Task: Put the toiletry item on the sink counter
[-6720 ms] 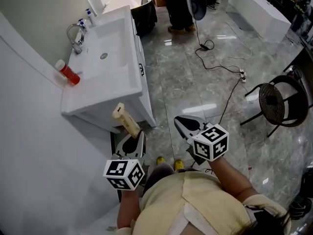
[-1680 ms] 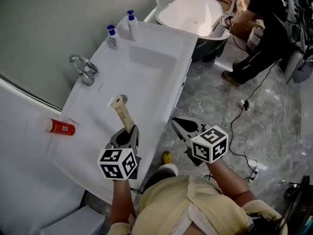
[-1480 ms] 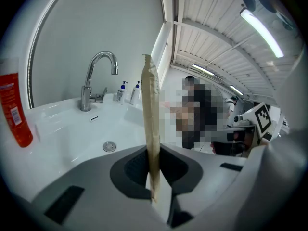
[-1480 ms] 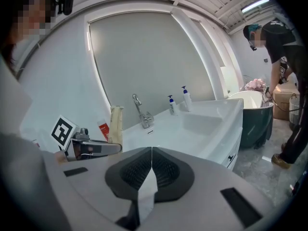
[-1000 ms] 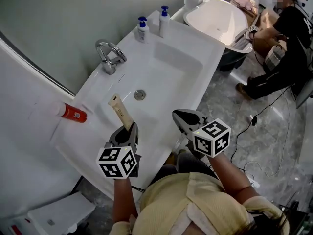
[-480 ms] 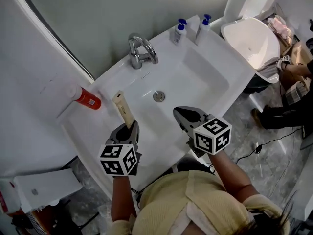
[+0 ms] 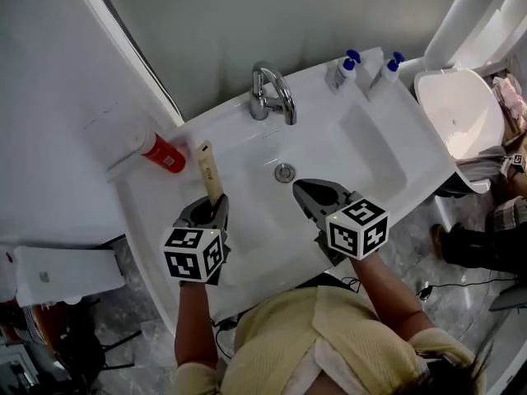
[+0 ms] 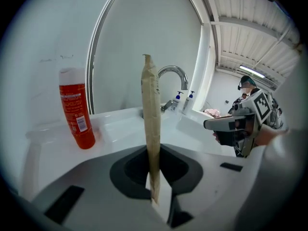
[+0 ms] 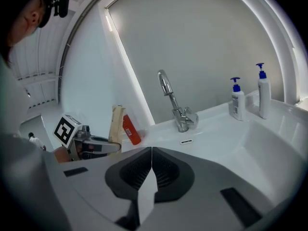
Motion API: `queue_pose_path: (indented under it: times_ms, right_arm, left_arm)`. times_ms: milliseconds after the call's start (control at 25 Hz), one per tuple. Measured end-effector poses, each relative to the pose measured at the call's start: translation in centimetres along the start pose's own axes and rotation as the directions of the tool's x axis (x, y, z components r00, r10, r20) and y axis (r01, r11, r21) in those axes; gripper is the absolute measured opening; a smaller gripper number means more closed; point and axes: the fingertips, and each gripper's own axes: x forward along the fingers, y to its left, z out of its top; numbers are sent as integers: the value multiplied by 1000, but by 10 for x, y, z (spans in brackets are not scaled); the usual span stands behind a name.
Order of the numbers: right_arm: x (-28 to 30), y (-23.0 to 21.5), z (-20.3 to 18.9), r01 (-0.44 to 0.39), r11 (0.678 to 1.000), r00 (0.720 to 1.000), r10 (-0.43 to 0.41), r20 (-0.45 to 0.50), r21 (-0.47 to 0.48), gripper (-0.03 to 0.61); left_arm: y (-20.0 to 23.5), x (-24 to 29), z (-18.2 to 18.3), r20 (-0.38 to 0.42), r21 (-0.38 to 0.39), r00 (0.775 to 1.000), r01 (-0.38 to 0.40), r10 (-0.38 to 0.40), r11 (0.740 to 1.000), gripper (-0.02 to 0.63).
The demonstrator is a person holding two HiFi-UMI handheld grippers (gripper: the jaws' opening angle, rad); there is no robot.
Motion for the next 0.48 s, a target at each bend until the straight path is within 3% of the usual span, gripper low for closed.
queue_pose_path:
  times_ms: [280,480]
  right_arm:
    - [23,0,-2,-97,995,994,97,-47,-7,28]
    - [33,0,-6,-145,989,987,144,-77,-8,26]
  left_arm:
    - [15,10,4,-52,93,992,-109,114,990,64]
    - [26,25,10,-79,108,984,-151,160,983,65]
